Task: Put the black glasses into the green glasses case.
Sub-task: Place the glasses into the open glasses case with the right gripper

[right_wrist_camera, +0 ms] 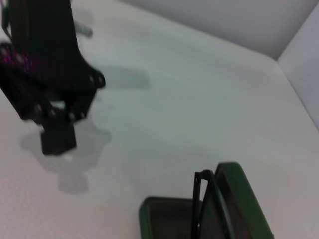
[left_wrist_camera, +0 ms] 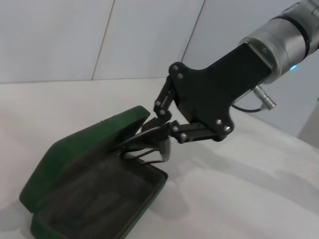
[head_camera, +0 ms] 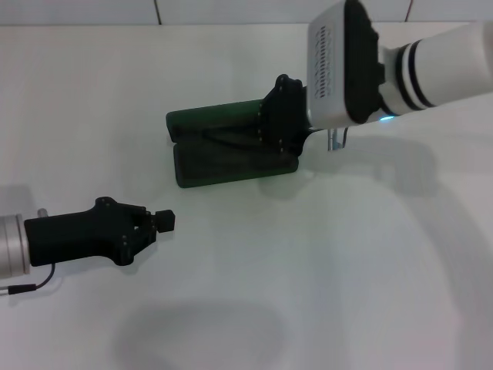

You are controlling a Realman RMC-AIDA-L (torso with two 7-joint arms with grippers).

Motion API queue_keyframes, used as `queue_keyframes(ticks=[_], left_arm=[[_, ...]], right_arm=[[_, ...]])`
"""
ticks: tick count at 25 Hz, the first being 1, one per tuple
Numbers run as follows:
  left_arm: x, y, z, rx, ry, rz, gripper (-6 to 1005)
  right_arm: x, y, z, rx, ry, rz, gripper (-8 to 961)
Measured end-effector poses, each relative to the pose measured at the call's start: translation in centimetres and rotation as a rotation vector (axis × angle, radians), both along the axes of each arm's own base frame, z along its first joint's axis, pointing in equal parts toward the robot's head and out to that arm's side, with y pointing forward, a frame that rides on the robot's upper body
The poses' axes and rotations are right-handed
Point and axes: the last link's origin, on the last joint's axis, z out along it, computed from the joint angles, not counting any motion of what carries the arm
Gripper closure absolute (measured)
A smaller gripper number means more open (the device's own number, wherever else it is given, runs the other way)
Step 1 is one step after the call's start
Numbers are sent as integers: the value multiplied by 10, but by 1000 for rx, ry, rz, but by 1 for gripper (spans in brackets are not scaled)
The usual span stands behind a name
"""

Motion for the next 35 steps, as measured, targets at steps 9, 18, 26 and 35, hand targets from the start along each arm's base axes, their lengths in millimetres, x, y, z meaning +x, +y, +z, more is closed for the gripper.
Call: queue_keyframes(ticks=[9, 18, 26, 35], left_arm=[[4, 2, -3, -5, -3, -8, 1001], [4, 1, -5, -11, -5, -9, 1001], [6, -1, -8, -35, -6, -21, 1001], [6, -2, -8, -37, -6, -24, 1001]], right_arm=[[-6, -2, -10, 24, -12, 25, 892], [-8, -5, -18, 33, -28, 49, 892], [-8, -6, -19, 34, -25, 52, 868], [-8, -4, -18, 43, -23, 41, 816]])
